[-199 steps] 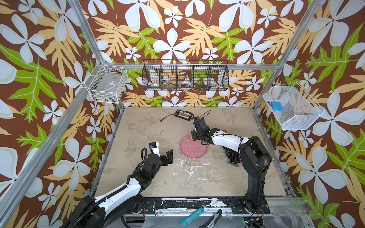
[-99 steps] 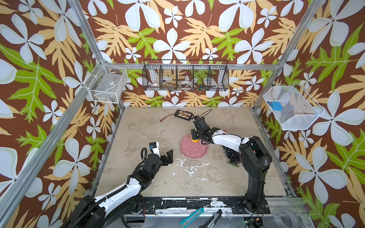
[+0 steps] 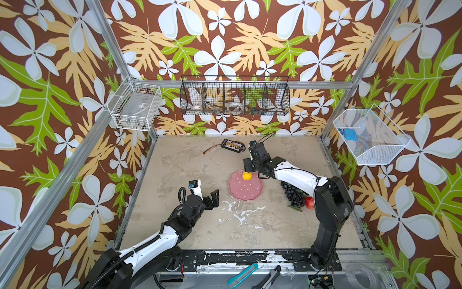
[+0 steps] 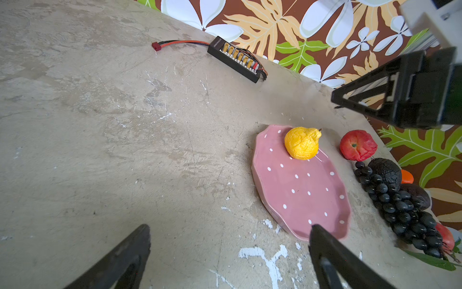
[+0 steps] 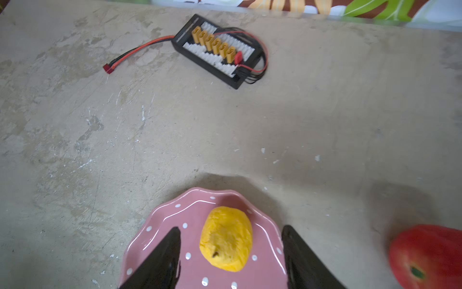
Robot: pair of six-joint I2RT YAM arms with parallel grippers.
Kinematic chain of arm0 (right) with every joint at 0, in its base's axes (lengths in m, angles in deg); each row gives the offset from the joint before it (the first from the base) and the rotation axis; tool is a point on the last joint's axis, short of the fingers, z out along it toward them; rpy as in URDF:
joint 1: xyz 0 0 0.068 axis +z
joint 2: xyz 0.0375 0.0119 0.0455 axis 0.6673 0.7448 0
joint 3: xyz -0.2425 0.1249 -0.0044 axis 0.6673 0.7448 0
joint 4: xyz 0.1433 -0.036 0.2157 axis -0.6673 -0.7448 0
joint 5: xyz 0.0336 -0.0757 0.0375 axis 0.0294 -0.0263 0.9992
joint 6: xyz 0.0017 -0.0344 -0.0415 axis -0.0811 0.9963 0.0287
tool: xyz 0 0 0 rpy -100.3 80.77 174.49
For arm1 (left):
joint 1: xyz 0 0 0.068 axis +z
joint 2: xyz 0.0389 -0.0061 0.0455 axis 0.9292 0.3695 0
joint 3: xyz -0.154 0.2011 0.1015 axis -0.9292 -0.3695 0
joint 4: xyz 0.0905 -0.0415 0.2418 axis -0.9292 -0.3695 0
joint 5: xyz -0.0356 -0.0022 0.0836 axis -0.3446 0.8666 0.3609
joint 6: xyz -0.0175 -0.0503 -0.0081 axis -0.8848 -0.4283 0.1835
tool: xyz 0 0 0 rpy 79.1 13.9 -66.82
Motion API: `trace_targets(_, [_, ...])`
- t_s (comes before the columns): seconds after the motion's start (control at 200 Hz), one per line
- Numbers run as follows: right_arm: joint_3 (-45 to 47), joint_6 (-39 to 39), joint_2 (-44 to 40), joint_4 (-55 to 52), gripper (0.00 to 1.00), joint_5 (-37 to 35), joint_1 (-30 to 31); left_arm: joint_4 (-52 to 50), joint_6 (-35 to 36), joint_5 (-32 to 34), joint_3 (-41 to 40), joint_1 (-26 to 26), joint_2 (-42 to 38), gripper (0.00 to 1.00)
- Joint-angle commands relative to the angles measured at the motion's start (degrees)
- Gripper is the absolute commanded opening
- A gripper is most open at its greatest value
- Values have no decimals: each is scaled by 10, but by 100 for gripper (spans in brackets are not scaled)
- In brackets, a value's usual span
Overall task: Arrange fruit in a fruit bowl
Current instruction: Place the fruit in the fruit bowl, then pick up the fruit from the top-right of the table.
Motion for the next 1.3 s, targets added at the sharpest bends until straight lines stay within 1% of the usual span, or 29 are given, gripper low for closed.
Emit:
trace_targets(0.0, [30, -27, -39, -24, 67, -6, -29, 2, -1, 1, 1, 0, -11, 100])
trace_targets(0.08, [60, -42, -71, -21, 71, -12, -57, 7, -2, 0, -4, 0, -21, 100])
trace_targets(0.16, [88, -60, -93, -16, 71, -11, -87, 7, -3, 0, -6, 0, -24, 100])
trace_targets(0.26, [111, -87, -104, -16, 71, 17, -126, 8, -2, 0, -5, 0, -21, 100])
trace_targets(0.335, [128, -102, -110, -4, 73, 28, -141, 8, -3, -1, -4, 0, -19, 100])
trace_targets(0.47, [138, -122, -108, -2, 83, 19, -150, 7, -3, 0, -5, 0, -20, 100])
trace_targets(0.676, [144, -138, -87, 12, 86, 58, -171, 6, -2, 0, -4, 0, -22, 100])
trace_targets(0.786, [147, -146, -78, 11, 90, 55, -175, 4, -2, 1, -4, 0, -23, 100])
trace_targets(1.161, [141, -155, -41, 0, 95, 38, -176, 3, -1, 2, -4, 0, -25, 100])
trace_targets(1.296, [127, -148, -23, -1, 94, 34, -175, 3, -1, 3, -5, 0, -24, 100])
